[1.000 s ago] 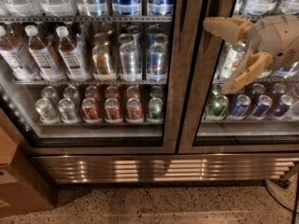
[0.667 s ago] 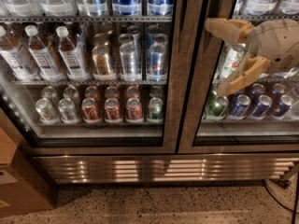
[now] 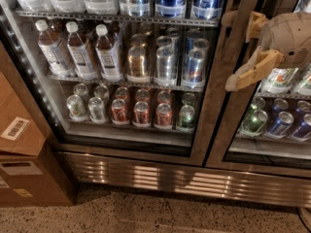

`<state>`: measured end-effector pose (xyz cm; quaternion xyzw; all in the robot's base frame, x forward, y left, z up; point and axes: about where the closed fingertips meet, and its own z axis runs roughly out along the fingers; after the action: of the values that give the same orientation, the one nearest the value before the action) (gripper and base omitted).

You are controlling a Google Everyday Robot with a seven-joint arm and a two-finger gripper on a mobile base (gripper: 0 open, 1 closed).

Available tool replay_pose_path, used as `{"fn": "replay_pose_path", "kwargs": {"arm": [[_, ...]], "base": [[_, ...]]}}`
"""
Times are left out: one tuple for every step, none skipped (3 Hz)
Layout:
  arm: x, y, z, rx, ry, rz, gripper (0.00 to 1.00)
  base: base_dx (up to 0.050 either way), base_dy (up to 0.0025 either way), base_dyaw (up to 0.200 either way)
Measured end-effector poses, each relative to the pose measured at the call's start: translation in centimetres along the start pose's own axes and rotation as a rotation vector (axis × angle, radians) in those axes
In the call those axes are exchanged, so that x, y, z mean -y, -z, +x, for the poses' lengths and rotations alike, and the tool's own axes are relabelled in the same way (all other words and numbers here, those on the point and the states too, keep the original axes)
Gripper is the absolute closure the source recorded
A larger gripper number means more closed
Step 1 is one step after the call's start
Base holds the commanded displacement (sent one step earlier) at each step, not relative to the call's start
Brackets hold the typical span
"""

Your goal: Open left fridge door

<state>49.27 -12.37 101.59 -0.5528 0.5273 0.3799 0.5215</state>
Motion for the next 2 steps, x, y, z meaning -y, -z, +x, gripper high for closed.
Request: {"fn": "replay_pose_path", "kwargs": {"arm": [[0.0, 0.0, 0.0, 0.0, 0.0, 0.0, 0.0], [0.0, -0.01, 0.0, 0.0, 0.0, 0.0, 0.19]], "base": [[0.0, 0.0, 0.0], [0.0, 0.0, 0.0]]}}
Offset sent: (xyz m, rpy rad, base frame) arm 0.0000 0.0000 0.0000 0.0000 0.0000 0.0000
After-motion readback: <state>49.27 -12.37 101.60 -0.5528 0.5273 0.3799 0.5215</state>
